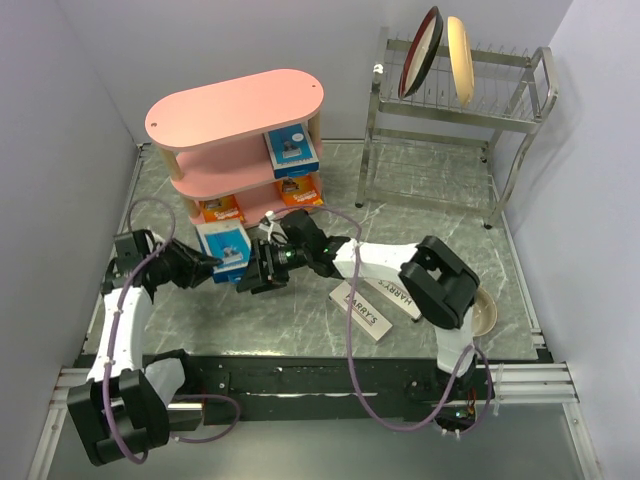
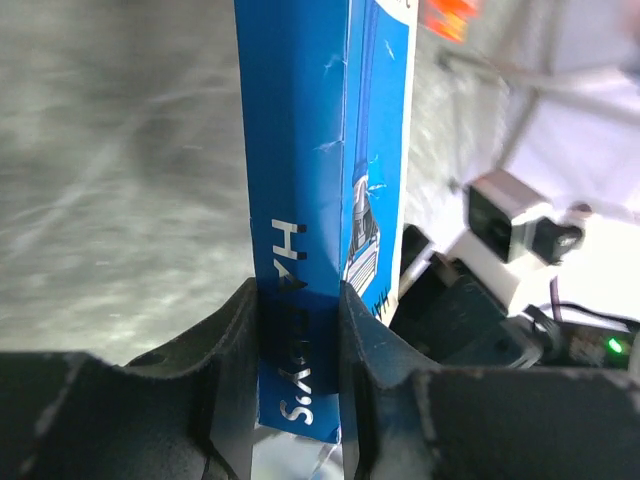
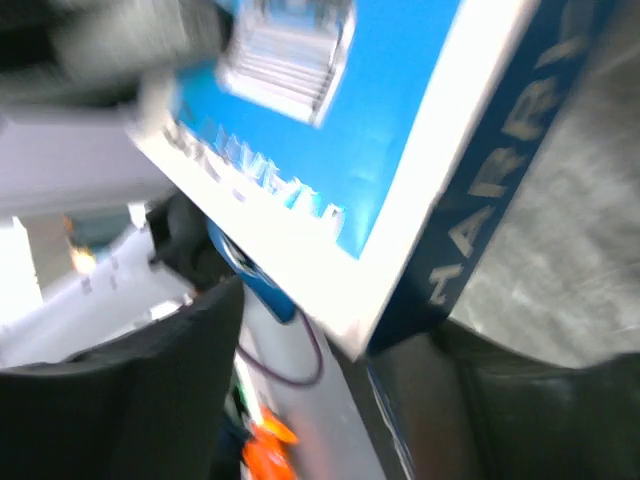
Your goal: Place and organize the shaving razors onto the shelf
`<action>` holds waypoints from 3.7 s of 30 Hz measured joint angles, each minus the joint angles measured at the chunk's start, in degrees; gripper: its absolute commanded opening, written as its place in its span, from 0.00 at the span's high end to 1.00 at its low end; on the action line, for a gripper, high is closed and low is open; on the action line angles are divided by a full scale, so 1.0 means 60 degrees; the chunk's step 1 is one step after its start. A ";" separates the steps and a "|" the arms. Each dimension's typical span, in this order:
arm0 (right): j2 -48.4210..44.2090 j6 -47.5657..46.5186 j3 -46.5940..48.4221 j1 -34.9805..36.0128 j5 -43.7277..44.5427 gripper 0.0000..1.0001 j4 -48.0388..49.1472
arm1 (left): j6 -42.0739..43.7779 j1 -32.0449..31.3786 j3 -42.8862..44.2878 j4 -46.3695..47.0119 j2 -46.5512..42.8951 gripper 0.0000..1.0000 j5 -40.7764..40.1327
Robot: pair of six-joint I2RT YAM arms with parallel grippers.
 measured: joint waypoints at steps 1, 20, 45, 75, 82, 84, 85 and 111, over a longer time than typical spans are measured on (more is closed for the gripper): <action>-0.0193 -0.0295 -0.0011 0.0025 -0.0047 0.25 -0.0197 | 0.0186 -0.0015 0.0277 -0.0109 0.0055 0.83 0.0240; -0.4331 -0.4972 -0.0426 -0.3049 -0.0951 0.16 -0.4003 | 0.2648 0.0102 0.2958 -0.1235 0.0670 0.82 0.2685; -0.4932 -0.4736 -0.1432 -0.4390 -0.0820 0.14 -0.3923 | 0.0605 0.1304 0.5071 0.1923 0.4801 0.71 0.3118; -0.5118 -0.4550 -0.1534 -0.4441 -0.0747 0.13 -0.3643 | -0.0353 0.1439 0.4900 0.1421 0.4703 0.01 0.1949; -0.5209 -0.4543 -0.1683 -0.4441 -0.0747 0.13 -0.3574 | -0.0146 0.1457 0.4371 0.1381 0.3869 0.08 0.1985; -0.5209 -0.4513 -0.1701 -0.4441 -0.0743 0.13 -0.3574 | -0.0124 0.1453 0.4324 0.1300 0.3869 0.10 0.1971; -0.5209 -0.4506 -0.1708 -0.4441 -0.0743 0.12 -0.3566 | -0.0109 0.1453 0.4320 0.1224 0.3869 0.12 0.1967; -0.5297 -0.4288 -0.2135 -0.4441 -0.0525 0.11 -0.3362 | -0.0688 0.0827 0.4248 0.1960 0.4375 0.49 0.2696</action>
